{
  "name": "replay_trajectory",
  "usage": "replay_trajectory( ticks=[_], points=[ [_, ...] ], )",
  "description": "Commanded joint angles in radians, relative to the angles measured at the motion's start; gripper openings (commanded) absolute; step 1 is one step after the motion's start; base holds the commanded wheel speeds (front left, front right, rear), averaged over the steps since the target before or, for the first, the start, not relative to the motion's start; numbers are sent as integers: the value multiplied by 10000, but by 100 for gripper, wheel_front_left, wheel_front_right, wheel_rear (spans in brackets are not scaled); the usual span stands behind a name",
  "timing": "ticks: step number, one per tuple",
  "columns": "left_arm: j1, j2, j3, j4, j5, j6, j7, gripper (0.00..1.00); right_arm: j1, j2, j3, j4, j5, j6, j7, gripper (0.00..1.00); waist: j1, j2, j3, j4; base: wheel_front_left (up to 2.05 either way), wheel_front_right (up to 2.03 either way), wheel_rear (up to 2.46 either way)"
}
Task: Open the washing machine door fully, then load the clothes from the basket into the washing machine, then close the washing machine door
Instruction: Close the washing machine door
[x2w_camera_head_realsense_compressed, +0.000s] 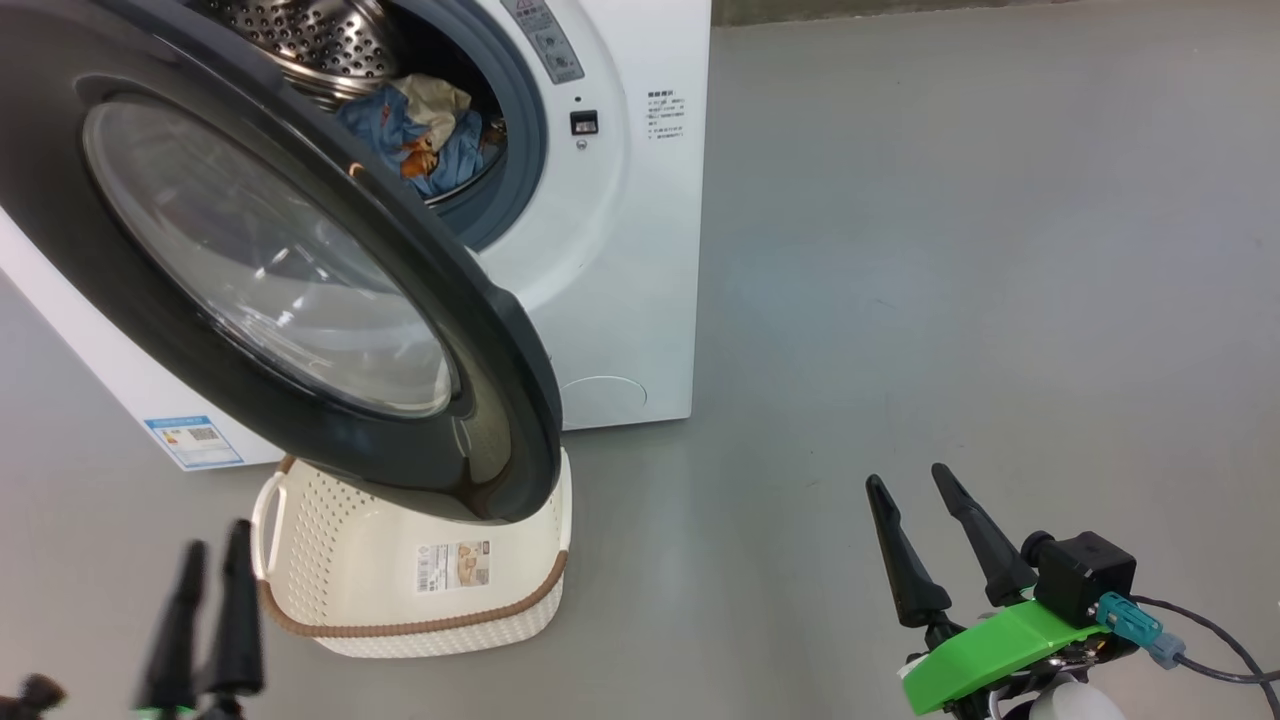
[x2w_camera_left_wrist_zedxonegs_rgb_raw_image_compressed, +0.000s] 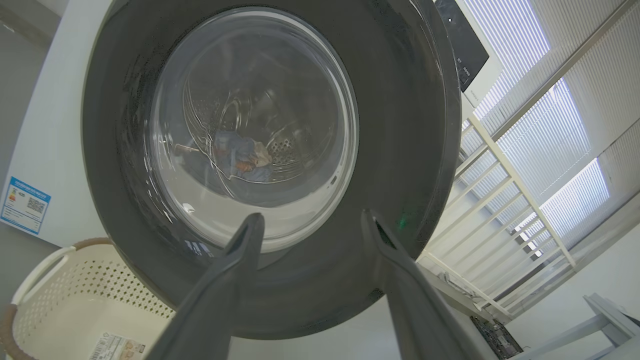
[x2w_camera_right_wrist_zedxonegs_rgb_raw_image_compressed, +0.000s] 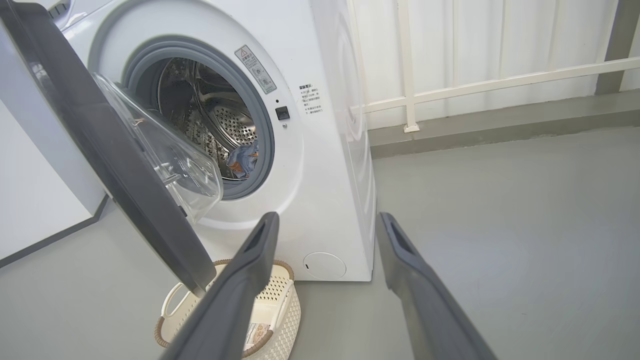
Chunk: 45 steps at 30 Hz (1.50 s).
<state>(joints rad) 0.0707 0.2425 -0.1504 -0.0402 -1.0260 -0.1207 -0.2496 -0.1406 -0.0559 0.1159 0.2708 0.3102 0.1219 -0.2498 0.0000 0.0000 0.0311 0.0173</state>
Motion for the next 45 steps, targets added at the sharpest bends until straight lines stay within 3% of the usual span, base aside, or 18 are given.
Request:
replay_trajectory(
  ticks=[1, 6, 10, 15, 26, 45],
  points=[
    [-591, 98, 717, -169, 666, -100, -112, 100, -125, 57, 238, -279, 59, 88, -120, 100, 0, 0, 1, 1, 0, 0, 0],
    [-638, -622, 2073, -278, 4194, -100, -118, 100, -105, 57, 218, -329, 51, 88, -120, 100, 0, 0, 20, -35, 0, 0, 0],
    [-476, -775, 2173, -438, 6450, -100, -120, 100, -103, 57, 219, -373, 31, 88, -120, 100, 0, 0, 52, -65, 0, 0, 0],
    [-168, -1173, 2344, -394, 7961, -100, -121, 100, -96, 57, 220, -416, -7, 88, -120, 100, 0, 0, 102, -95, 0, 0, 0],
    [220, -1713, 2838, 551, 9036, -80, -121, 100, -94, 57, 223, -415, -27, 88, -120, 100, 0, 0, 79, -162, 0, 0, 0],
    [34, -1893, 3034, 1263, 9144, -85, -122, 100, -108, 57, 279, -344, -138, 88, -120, 100, 0, 0, 104, -153, 0, 0, 0]
  ],
)
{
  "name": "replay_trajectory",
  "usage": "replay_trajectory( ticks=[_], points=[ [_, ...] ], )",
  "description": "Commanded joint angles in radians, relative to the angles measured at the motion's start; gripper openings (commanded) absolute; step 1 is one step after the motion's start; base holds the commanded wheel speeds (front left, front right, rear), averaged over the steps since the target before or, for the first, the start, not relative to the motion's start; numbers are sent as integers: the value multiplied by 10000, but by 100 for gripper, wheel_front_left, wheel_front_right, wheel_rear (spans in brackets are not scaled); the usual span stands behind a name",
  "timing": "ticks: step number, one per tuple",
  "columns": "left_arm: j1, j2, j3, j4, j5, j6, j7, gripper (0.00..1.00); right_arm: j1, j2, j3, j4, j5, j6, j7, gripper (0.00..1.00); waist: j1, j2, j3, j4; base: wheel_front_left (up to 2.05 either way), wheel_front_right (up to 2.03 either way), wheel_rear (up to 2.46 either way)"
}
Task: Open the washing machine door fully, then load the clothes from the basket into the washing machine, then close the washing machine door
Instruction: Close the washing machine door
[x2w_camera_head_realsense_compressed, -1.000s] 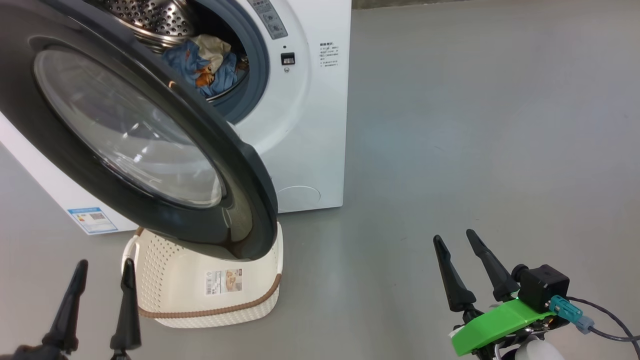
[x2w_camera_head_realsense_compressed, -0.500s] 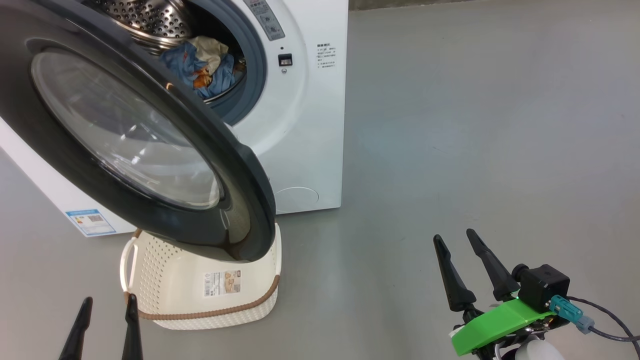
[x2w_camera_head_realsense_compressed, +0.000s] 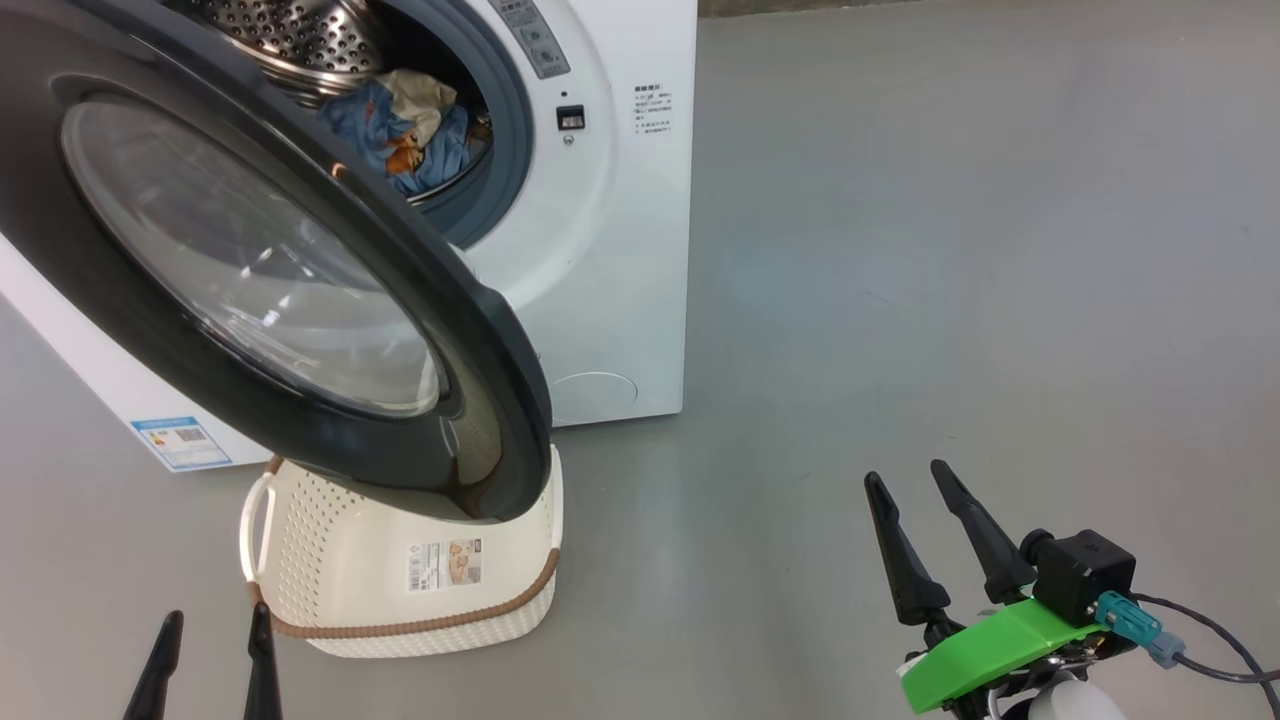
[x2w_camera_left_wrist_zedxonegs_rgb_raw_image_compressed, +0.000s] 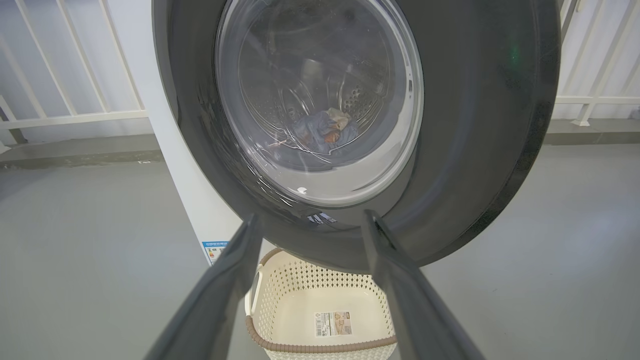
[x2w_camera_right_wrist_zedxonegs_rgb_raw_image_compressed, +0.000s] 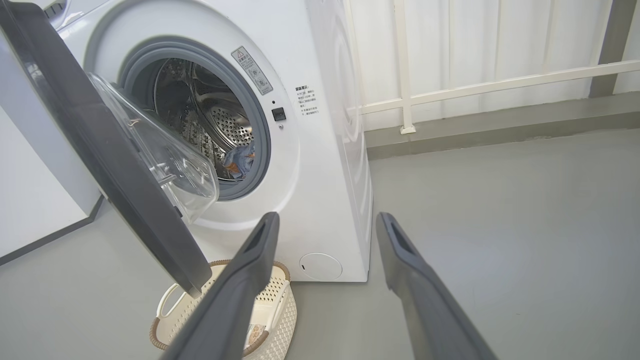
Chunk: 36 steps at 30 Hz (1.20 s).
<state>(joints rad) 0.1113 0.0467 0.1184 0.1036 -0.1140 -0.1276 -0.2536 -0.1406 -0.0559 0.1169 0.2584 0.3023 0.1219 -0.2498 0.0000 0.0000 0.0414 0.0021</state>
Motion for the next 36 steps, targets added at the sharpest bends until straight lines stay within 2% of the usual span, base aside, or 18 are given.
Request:
replay_trajectory(
  ticks=[1, 4, 5, 6, 15, 18, 20, 26, 29, 33, 36],
  points=[
    [-374, 62, 352, -170, 17, -17, -81, 100, -109, 57, 272, -214, -59, 88, -120, 100, 0, 0, -3, 0, 0, 0, 0],
    [-368, 55, 345, -162, 13, -19, -81, 100, -97, 57, 262, -199, -58, 88, -120, 100, 0, 0, -25, 11, 0, 0, 0],
    [-361, 53, 341, -157, 12, -20, -81, 100, -84, 57, 290, -145, -61, 88, -120, 43, 0, 0, -40, 13, 0, 0, 0],
    [-351, 51, 343, -150, 6, -21, -81, 100, -83, 57, 307, -97, -45, 88, -120, 0, 0, 0, -56, 12, 0, 0, 0],
    [-286, 42, 407, -169, -59, -26, -82, 100, -130, 57, 295, -96, 115, 88, -120, 0, 0, 0, -106, -13, 0, 0, 0],
    [-312, 40, 438, -197, -85, -27, -82, 100, -189, 57, 168, -764, 199, 88, -120, 0, 0, 0, -62, -15, 0, 0, 0],
    [-329, 39, 421, -182, -93, -28, -82, 100, -263, 57, 282, -1702, 272, 88, -120, 0, 0, 0, -21, -8, 0, 0, 0],
    [-413, 37, 287, -88, -160, -29, -82, 100, -362, 42, 1236, -4382, 91, 88, -120, 0, 0, 0, 91, 87, 0, 0, 0],
    [-506, 37, 162, -12, -233, -29, -82, 100, -552, -289, 2169, -5285, 140, 88, -120, 0, 0, 0, 134, 202, 0, 0, 0],
    [-615, 37, 30, 33, -307, -29, -82, 100, -754, -594, 3061, -5771, 367, 88, -120, 0, 0, 0, 162, 344, 0, 0, 0],
    [-695, 37, -82, 81, -406, -30, -82, 100, -957, -906, 3889, -5589, 623, 88, -120, 0, 0, 0, 224, 529, 0, 0, 0]
  ],
)
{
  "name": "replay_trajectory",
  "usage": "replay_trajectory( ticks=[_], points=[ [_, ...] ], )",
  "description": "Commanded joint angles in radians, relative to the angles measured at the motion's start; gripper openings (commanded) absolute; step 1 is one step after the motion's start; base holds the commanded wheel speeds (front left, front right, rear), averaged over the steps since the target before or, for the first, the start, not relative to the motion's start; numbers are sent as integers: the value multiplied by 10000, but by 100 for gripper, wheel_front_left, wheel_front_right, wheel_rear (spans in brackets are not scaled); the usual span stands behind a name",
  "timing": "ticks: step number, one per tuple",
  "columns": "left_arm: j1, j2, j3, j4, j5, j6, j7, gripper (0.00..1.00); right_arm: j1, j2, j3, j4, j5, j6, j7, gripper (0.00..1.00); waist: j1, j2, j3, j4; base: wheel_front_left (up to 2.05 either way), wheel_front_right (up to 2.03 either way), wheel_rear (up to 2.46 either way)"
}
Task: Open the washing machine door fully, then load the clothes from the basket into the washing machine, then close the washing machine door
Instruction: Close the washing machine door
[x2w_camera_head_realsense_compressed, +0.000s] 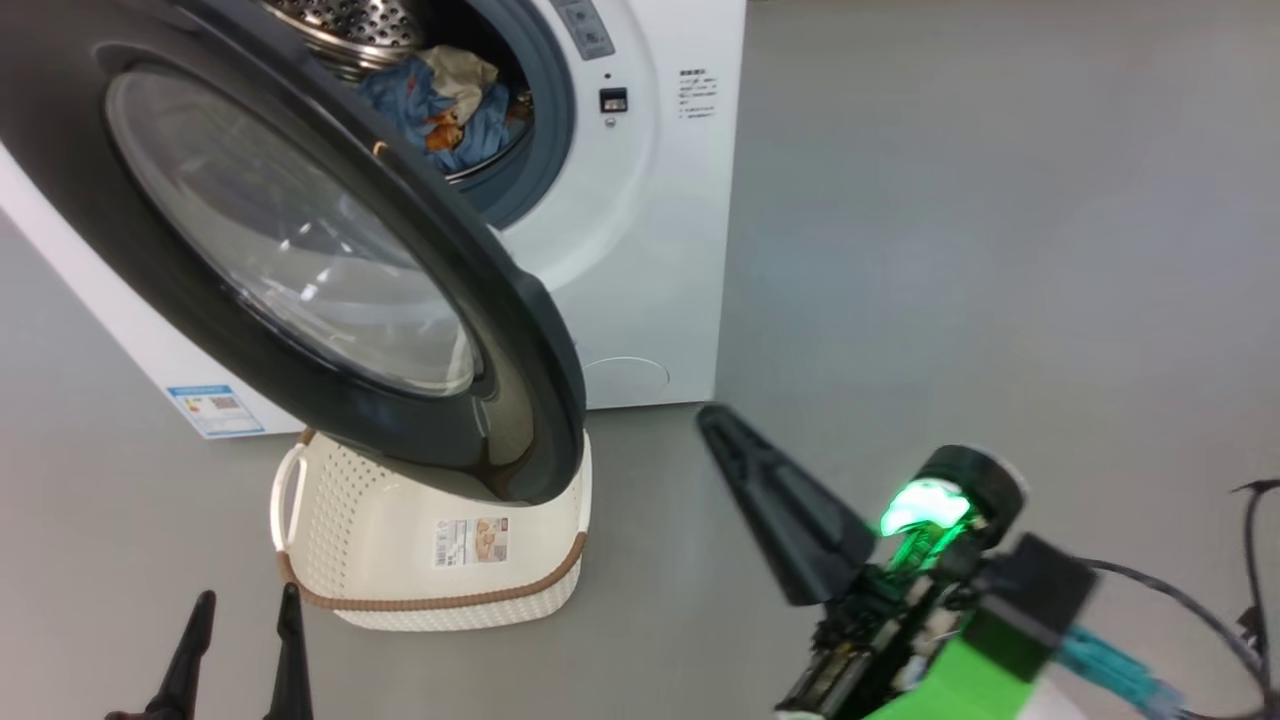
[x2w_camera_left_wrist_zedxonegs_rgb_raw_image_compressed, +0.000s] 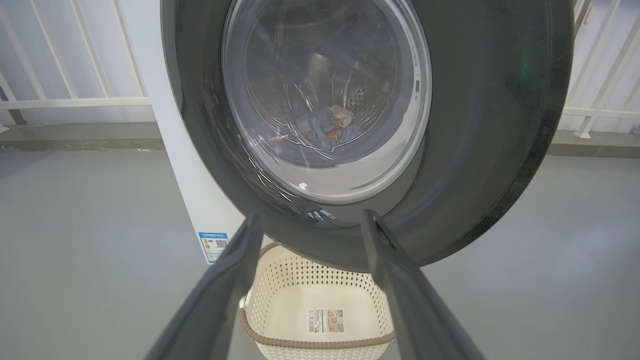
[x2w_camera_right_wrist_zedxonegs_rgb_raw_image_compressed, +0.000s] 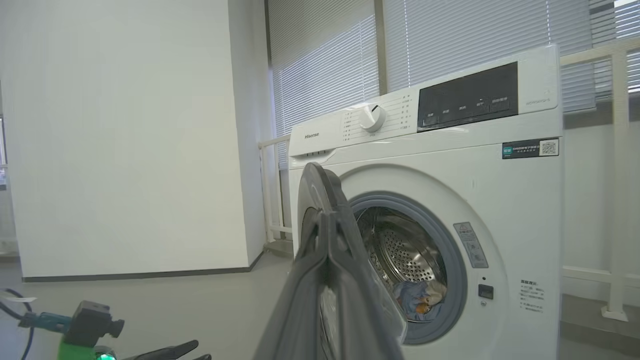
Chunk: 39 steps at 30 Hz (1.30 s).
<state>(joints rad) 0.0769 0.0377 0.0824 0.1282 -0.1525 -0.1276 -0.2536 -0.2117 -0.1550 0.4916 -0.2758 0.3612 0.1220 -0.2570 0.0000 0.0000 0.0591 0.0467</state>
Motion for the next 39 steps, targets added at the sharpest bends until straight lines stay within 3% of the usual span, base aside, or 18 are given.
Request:
replay_trajectory(
  ticks=[1, 7, 15, 23, 30, 39],
  points=[
    [-379, 127, 239, -149, -35, -30, -82, 100, -334, 30, 375, -101, 125, 87, -47, 0, 0, 0, 79, 149, 0, 0, 0],
    [-580, 126, 16, -125, -149, -30, -82, 100, -1321, -460, 2222, 1378, 575, 87, -47, 0, 0, 0, 343, 709, 0, 0, 0],
    [-1089, 126, -599, -178, -485, -30, -82, 100, -2512, -562, 3236, 3467, 1227, 87, -47, 0, 0, 0, 1001, 1726, 0, 0, 0],
    [-1672, 126, -1195, -221, -913, -30, -82, 100, -3297, -359, 3154, 5153, 1534, 87, -47, 0, 0, 0, 1859, 2529, 0, 0, 0],
    [-2132, 126, -1522, -289, -1107, -30, -82, 100, -4273, -186, 2908, 6361, 1453, 87, -47, 0, 0, 0, 2527, 2846, 0, 0, 0],
    [-2557, 126, -1769, -333, -1203, -30, -82, 100, -5015, 18, 1431, 7393, 979, 87, -47, 0, 0, 0, 3034, 2929, 0, 0, 0]
  ],
)
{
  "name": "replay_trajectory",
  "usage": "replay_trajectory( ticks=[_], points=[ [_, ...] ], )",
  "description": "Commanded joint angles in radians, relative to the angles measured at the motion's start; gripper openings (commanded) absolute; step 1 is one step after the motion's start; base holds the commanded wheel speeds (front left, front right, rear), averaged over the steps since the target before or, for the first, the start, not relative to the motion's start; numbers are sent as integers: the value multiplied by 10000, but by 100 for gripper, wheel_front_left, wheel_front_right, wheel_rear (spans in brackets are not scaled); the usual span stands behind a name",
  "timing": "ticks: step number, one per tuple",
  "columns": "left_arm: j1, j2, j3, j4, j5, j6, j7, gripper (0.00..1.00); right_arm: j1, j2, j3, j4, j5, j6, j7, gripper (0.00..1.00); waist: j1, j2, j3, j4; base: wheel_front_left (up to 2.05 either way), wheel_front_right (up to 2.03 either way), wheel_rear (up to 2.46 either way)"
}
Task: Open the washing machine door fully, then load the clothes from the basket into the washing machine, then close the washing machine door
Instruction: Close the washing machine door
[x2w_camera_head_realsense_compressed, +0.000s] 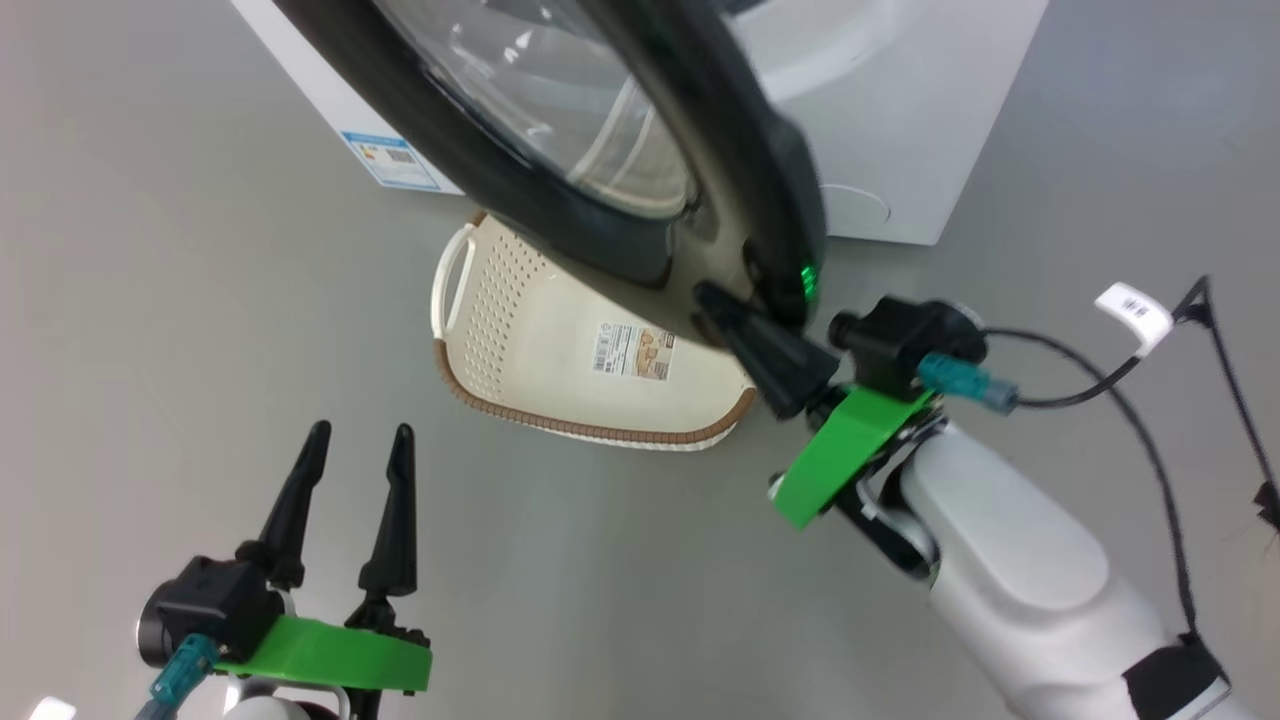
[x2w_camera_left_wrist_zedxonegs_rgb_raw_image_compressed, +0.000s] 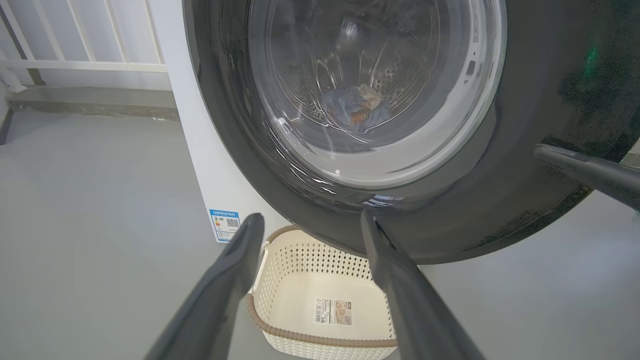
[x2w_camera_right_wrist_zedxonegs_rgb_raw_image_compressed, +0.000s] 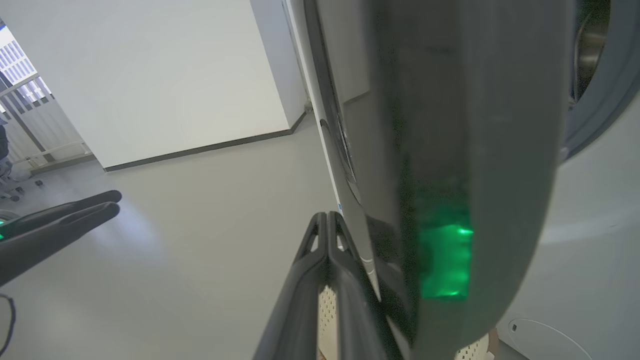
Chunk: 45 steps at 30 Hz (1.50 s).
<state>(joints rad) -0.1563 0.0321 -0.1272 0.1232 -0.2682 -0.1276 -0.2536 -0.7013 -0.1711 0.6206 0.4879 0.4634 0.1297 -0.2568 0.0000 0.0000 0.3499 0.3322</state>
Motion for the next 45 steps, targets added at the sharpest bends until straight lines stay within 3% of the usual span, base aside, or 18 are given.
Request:
replay_trajectory(
  ticks=[1, 23, 34, 45],
  points=[
    [-251, 181, 305, -290, -48, -30, -82, 100, -201, 186, -66, -189, -131, 10, -49, 0, 0, 0, 173, 67, 0, 0, 0],
    [-1018, 181, -349, -513, -310, -31, -82, 100, -2969, 790, -3926, 598, -1733, 10, -49, 0, 0, 0, 1515, 260, 0, 0, 0],
    [-1205, 181, -644, -693, -429, -31, -82, 100, -4264, 967, -5221, 908, -2212, 10, -49, 0, 0, 0, 2041, 476, 0, 0, 0],
    [-1296, 181, -880, -760, -488, -31, -82, 100, -4845, 1089, -5742, 1009, -2401, 10, -49, 0, 0, 0, 2199, 453, 0, 0, 0]
  ],
)
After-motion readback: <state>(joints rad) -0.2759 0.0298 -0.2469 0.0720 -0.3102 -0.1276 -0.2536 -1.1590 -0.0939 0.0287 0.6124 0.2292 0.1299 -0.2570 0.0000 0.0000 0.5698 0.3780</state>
